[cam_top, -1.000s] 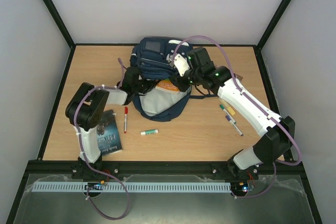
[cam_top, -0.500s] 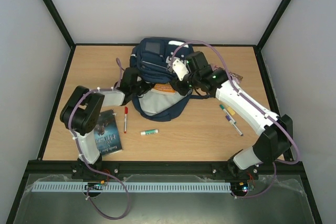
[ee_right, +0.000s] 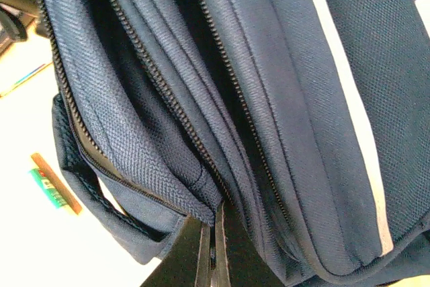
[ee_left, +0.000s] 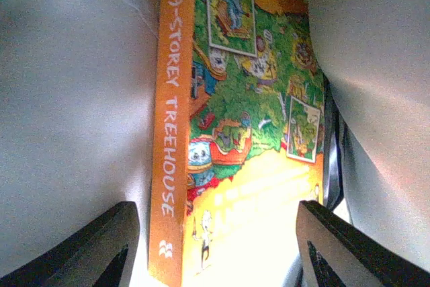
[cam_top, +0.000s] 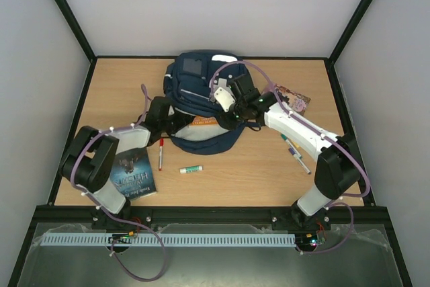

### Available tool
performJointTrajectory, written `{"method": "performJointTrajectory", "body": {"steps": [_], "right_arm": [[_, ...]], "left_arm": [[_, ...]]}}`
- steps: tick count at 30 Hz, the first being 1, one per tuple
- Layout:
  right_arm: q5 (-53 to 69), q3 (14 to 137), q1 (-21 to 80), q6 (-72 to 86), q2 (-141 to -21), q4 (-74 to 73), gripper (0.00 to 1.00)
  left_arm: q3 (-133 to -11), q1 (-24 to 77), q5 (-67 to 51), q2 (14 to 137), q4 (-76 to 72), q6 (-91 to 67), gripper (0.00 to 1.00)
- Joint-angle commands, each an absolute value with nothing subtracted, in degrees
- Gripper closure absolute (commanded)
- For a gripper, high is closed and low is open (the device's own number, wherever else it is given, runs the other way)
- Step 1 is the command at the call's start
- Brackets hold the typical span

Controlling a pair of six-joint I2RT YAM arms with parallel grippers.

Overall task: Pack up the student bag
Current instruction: Place the book in the student bag.

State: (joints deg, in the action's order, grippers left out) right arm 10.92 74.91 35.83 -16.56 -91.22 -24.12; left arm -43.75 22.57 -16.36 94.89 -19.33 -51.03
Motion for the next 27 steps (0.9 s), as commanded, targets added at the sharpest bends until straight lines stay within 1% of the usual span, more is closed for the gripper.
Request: {"method": "performJointTrajectory", "body": {"steps": [1,5,8,10,14,17,21,23,25,26,27], "right_arm": [[7.4,73.7,35.6,-17.1,-91.9,-24.2,0.99],[6.8,72.8,35.7,-17.6,-92.8,-24.0,0.99],[8.8,71.7,35.6,-18.4,-93.1,-24.8,0.99],[10.4,70.8,35.7,-18.5,-93.1,-25.0,0.99],[14.8,69.7,35.6,-18.9,-93.9,-24.9,0.96],[17.3,71.7,35.7,-17.0,-95.4,-25.2,0.95],[16.8,79.5,35.7,-15.0,-100.1,-28.4,0.94],[15.1,83.8,35.7,-14.2,-102.7,-29.7,0.94],[13.0,87.4,35.7,-14.0,-104.9,-30.4,0.94],[11.7,88.9,35.7,-13.8,-105.9,-30.3,0.95],[10.3,90.1,35.7,-13.6,-106.8,-30.3,0.95]], "left_arm": [[-40.2,22.2,-13.5,87.7,-18.6,-49.0,0.32],[-37.5,22.7,-13.8,82.4,-15.8,-47.0,0.29],[-35.2,23.8,-13.0,77.6,-13.6,-45.8,0.29],[-33.0,24.6,-13.2,75.2,-12.9,-45.5,0.26],[-30.4,25.1,-13.5,75.0,-12.3,-45.5,0.25],[-29.3,25.2,-13.7,75.8,-14.8,-45.9,0.25],[-28.5,27.6,-17.2,73.5,-17.1,-45.3,0.26],[-27.0,28.8,-19.9,71.0,-19.4,-44.7,0.29],[-24.4,28.9,-22.6,67.3,-22.0,-45.0,0.36],[-23.6,28.9,-23.5,65.6,-23.4,-45.4,0.41],[-22.4,28.9,-24.2,64.2,-24.3,-45.6,0.49]]}}
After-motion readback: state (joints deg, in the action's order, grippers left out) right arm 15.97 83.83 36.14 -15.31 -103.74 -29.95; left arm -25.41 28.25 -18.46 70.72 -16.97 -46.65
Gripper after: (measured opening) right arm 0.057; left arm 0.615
